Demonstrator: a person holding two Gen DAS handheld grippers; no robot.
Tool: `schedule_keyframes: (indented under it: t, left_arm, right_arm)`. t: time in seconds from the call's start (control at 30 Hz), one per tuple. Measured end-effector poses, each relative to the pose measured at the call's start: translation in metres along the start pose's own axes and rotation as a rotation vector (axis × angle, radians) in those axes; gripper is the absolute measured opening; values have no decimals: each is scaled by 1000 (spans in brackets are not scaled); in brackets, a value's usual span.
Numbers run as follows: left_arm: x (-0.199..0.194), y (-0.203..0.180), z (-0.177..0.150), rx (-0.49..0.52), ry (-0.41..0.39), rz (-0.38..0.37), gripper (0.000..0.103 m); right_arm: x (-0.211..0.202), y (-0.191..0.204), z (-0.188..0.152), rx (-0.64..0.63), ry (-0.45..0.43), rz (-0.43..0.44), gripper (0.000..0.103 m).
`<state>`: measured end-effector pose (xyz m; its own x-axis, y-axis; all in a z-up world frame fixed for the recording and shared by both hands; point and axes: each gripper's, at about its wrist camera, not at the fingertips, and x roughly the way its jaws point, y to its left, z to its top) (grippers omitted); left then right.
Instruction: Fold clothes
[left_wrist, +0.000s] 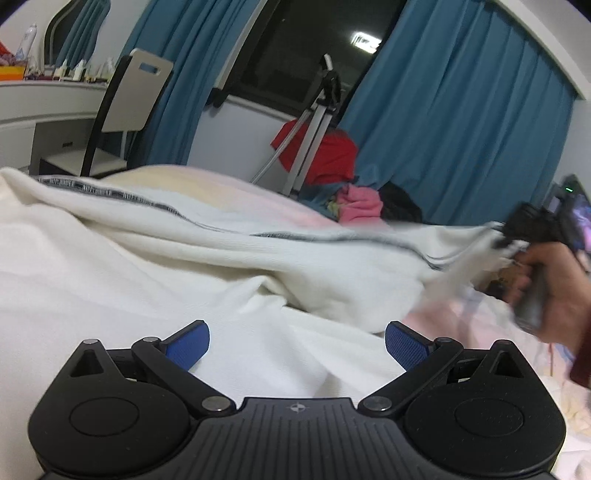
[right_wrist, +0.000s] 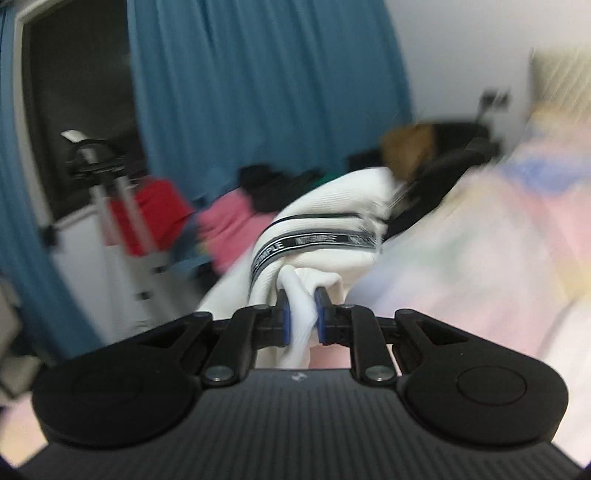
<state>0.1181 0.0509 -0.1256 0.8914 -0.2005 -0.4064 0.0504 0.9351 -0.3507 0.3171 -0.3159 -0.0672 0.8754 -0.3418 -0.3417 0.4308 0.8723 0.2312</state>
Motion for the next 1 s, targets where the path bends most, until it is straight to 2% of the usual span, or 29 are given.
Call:
schedule_keyframes:
  t: [0.1, 0.23, 0.43, 0.47, 0.53, 0.63, 0.7, 0.83, 0.9, 1.0]
  left_arm:
    - [-8, -7, 2, 22, -13, -10, 102]
    - [-11, -13, 2, 55, -21, -5, 102]
    - [-7, -18, -5, 93, -1, 2, 102]
    - [-5, -19, -7, 101, 3, 2, 102]
    - [0, -20, -11, 107, 16, 10, 102]
    - [8, -20, -15, 81, 53, 5, 102]
    - [14, -19, -19, 51, 88, -8, 102]
    - [22, -10, -24, -31, 144, -29, 102]
    - [24, -6, -25, -61, 151, -41, 102]
    - [26, -4, -27, -63, 149, -41, 102]
  right_arm:
    - [-8, -39, 11, -44, 29, -45, 17]
    - [-10, -91, -2, -12, 73, -36, 18]
    - [9, -165, -46, 282, 173, 33, 21]
    - [11, -178, -56, 342, 184, 57, 23]
    - [14, -201, -74, 452, 201, 103, 32]
    - [23, -220, -86, 607, 263, 181, 45]
    - [29, -228, -92, 726, 310, 252, 73]
    - [46, -228, -106, 952, 412, 428, 74]
    - [61, -218, -108, 933, 455, 476, 74]
    - [80, -212, -107, 920, 449, 470, 73]
